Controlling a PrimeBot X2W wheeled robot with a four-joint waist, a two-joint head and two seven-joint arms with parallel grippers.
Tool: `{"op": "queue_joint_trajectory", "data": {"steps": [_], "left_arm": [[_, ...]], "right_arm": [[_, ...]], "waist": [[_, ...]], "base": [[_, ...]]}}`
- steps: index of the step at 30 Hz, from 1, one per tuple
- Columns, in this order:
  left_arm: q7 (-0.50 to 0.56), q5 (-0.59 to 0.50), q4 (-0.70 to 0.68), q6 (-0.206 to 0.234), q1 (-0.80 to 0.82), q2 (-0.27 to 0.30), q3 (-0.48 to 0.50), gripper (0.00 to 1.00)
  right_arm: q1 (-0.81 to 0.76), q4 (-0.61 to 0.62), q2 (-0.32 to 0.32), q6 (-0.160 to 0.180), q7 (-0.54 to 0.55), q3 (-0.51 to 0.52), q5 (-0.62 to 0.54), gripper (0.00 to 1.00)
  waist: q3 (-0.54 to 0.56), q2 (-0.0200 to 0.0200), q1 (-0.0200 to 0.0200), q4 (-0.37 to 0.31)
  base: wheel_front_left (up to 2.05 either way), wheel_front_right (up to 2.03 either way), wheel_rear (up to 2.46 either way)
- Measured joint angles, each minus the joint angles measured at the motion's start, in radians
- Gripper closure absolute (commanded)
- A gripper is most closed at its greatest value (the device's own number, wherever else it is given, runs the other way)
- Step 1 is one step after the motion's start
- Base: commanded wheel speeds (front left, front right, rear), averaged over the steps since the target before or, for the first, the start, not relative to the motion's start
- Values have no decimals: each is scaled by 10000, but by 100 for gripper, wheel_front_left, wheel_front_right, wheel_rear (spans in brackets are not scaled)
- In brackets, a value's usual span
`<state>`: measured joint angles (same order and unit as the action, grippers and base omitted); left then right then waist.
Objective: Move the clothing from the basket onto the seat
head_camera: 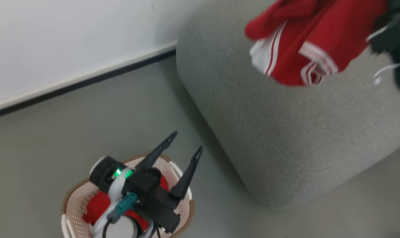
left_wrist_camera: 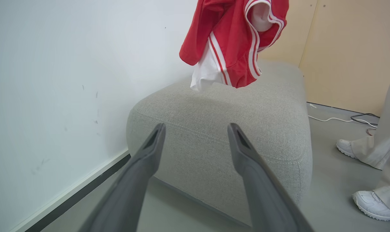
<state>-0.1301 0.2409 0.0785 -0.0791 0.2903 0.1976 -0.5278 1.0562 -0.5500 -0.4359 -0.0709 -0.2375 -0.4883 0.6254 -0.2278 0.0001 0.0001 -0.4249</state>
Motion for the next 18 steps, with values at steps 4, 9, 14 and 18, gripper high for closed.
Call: {"op": "queue_joint_trajectory", "data": {"steps": [4, 9, 14, 18], "left_arm": [[161, -81, -399, 13, 458, 69, 115, 0], [493, -199, -815, 15, 745, 286, 232, 0], [723, -345, -1147, 12, 1020, 516, 249, 0], [897, -508, -1337, 12, 1201, 560, 259, 0]], "right_arm": [[908, -807, -278, -29, 90, 715, 495, 100], [1907, -1593, -600, -46, 167, 1074, 591, 100], [2708, -2075, -834, -79, 159, 1118, 497, 100], [3002, -2556, -848, -27, 155, 1126, 347, 100]], "waist": [[-563, 0, 1, 138], [-1280, 1, 2, 356], [-1993, 1, 0, 586], [-2518, 1, 1, 757]], "base": [[0, 0, 0], [0, 0, 0], [0, 0, 0], [0, 0, 0]]}}
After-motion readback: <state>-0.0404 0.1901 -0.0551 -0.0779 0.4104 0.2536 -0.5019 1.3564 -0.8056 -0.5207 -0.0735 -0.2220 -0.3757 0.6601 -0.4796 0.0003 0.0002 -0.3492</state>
